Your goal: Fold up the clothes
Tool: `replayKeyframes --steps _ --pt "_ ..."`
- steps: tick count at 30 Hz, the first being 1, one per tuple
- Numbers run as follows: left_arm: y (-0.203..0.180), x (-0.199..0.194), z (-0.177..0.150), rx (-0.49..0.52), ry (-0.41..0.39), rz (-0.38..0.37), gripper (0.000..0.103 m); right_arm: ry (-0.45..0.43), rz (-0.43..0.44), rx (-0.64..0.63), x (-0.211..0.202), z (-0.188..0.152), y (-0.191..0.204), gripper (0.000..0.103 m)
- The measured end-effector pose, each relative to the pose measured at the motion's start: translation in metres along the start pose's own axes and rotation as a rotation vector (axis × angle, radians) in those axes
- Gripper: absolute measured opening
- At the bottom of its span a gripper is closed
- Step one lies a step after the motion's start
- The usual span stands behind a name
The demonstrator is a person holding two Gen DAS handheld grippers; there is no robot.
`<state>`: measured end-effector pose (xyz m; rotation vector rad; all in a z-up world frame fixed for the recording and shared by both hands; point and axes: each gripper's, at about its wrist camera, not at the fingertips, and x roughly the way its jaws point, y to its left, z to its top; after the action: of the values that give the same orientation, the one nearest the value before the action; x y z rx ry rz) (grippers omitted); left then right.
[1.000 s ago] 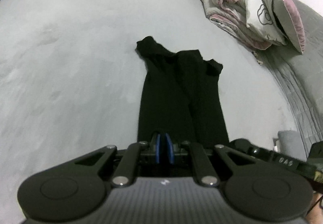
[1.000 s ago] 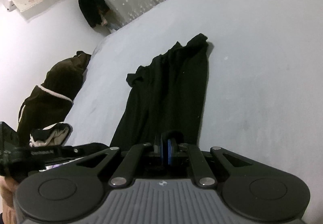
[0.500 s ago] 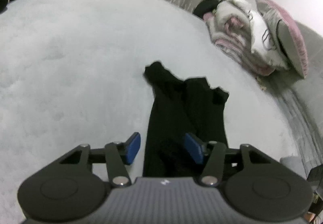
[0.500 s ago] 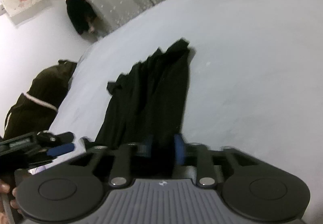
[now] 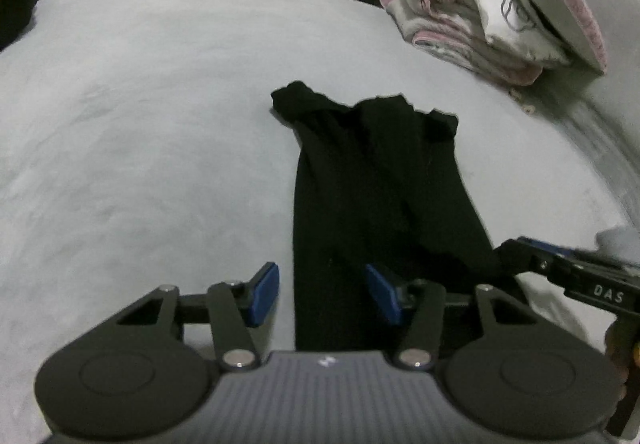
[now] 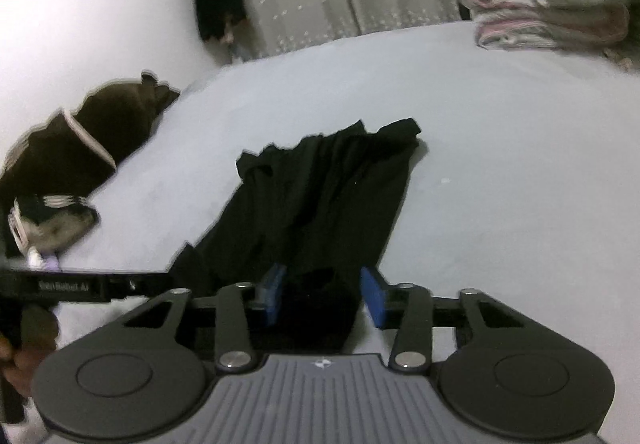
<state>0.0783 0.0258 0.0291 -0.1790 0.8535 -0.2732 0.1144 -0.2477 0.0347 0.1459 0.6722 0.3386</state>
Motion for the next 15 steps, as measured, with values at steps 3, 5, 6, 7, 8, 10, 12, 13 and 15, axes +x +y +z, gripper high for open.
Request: replayKeyframes --steps 3,5,6,7,8,10,12,13,15 --pt "-0.006 0.006 -0.002 0.027 -0.006 0.037 0.019 0.005 -0.016 -0.035 0.007 -0.002 0.003 0.010" --pt "-0.007 0.007 -0.001 0.012 -0.004 0.054 0.015 -0.026 -0.023 0.006 0.006 0.001 -0.001 0.010" --pt "-0.006 0.006 0.000 -0.003 -0.004 0.056 0.013 -0.053 -0.021 0.027 0.003 0.003 -0.002 0.010" --pt "-0.004 0.006 0.001 -0.016 -0.008 0.059 0.011 -0.088 -0.021 0.050 -0.001 0.005 -0.005 0.010" --pt "-0.002 0.004 0.002 -0.036 -0.012 0.063 0.011 -0.113 -0.025 0.072 -0.004 0.008 -0.008 0.010" --pt "0.003 0.002 0.004 -0.065 -0.016 0.057 0.011 -0.143 -0.047 0.131 -0.008 0.008 -0.016 0.017" --pt "0.006 0.000 0.005 -0.085 -0.014 0.052 0.012 -0.102 -0.060 0.175 -0.005 0.008 -0.024 0.039" --pt "0.006 0.000 0.006 -0.091 -0.011 0.050 0.012 -0.081 -0.054 0.190 -0.004 0.007 -0.027 0.040" --pt "0.006 -0.001 0.006 -0.098 -0.014 0.061 0.012 -0.062 -0.038 0.184 -0.002 0.006 -0.026 0.040"
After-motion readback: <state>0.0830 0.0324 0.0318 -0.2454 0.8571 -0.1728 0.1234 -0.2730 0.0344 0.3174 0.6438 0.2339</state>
